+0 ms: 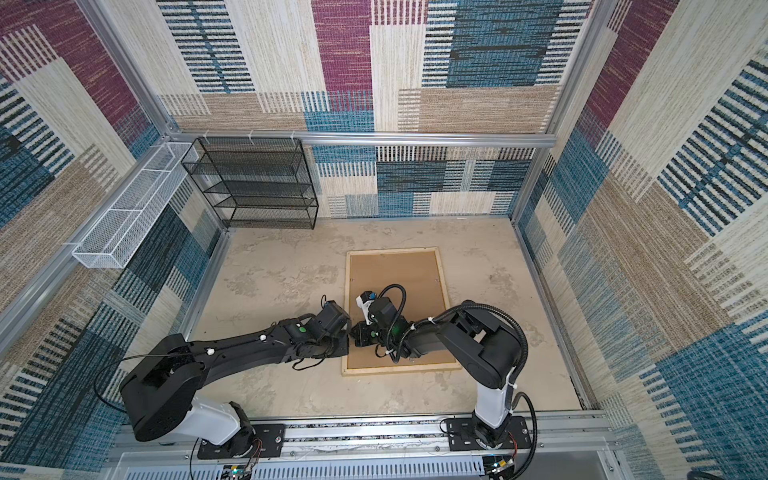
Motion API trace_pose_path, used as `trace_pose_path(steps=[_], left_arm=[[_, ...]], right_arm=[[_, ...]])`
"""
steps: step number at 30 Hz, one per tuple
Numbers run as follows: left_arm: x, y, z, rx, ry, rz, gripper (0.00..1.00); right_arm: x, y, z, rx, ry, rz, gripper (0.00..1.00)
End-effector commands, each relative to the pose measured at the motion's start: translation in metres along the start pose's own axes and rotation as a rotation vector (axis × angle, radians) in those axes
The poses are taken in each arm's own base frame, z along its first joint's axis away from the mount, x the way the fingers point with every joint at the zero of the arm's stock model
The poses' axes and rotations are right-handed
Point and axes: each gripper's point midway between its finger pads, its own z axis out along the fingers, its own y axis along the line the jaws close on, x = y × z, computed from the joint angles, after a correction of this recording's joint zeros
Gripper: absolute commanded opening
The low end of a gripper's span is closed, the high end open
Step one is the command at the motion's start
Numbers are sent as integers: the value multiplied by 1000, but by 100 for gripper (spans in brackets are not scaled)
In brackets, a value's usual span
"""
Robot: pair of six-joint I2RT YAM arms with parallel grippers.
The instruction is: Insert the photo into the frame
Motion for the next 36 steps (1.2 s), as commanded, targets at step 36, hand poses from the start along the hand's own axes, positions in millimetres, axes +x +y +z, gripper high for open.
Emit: trace_pose_path(steps=[36], left_arm=[[27,12,11,-45,126,34,9]], right_arm=[[40,1,4,-33,263,-164,0]])
